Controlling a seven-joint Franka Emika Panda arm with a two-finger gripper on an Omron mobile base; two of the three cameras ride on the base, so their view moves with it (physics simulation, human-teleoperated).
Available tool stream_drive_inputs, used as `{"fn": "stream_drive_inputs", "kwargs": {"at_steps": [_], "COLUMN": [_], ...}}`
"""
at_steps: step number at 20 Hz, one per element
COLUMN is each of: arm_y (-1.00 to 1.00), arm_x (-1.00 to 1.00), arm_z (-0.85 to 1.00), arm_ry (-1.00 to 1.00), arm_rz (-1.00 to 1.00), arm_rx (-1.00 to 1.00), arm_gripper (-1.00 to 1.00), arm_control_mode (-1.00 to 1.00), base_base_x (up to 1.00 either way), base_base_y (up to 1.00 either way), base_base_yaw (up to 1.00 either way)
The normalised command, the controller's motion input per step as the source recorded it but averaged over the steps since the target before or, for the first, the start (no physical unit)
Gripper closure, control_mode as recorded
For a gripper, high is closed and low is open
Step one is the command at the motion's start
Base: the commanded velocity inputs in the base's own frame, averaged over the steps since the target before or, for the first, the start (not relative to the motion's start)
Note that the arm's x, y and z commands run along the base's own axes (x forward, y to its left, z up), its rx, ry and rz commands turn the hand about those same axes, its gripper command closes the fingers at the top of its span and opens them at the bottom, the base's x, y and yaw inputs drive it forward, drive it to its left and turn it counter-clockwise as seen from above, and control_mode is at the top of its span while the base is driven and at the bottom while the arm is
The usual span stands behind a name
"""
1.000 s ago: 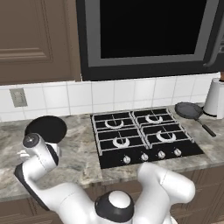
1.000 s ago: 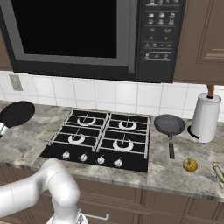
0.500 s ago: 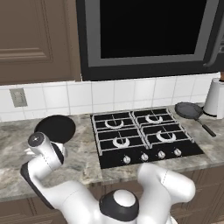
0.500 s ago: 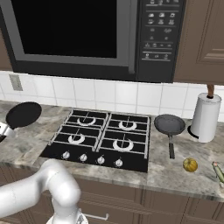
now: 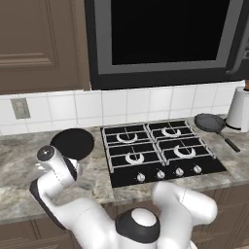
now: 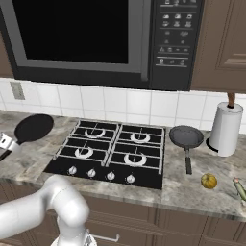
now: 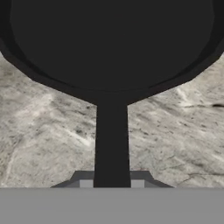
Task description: Place both pans onto different burners. Then place the squash and the fish on different pans.
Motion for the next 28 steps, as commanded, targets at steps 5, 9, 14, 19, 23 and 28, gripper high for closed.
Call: {"fn": "stream_drive_inputs", "kwargs": {"at_steps": [5,9,14,19,23,28], "arm_y": [-0.34,-0.38,-0.43,-0.46,-0.49,-0.51], "arm_x": [0.00,0.01,0.04,0.04,0.02,0.00], "arm_z": [0.00,0.00,0.00,0.00,0.00,0.00], "arm_ry": [0.03,0.02,0.03,0.05,0.04,0.02], "arm_rz": [-0.08,-0.07,-0.06,-0.05,-0.04,-0.04], "arm_rx": [0.00,0.00,0.00,0.00,0.00,0.00], "arm_gripper": [1.00,1.00,1.00,1.00,1.00,1.00], "arm_control_mode": [-1.00,-1.00,-1.00,-1.00,-1.00,-1.00], "base_base_x": [0.00,0.00,0.00,0.00,0.00,0.00], "base_base_y": [0.00,0.00,0.00,0.00,0.00,0.00], "base_base_yaw": [0.00,0.00,0.00,0.00,0.00,0.00]}}
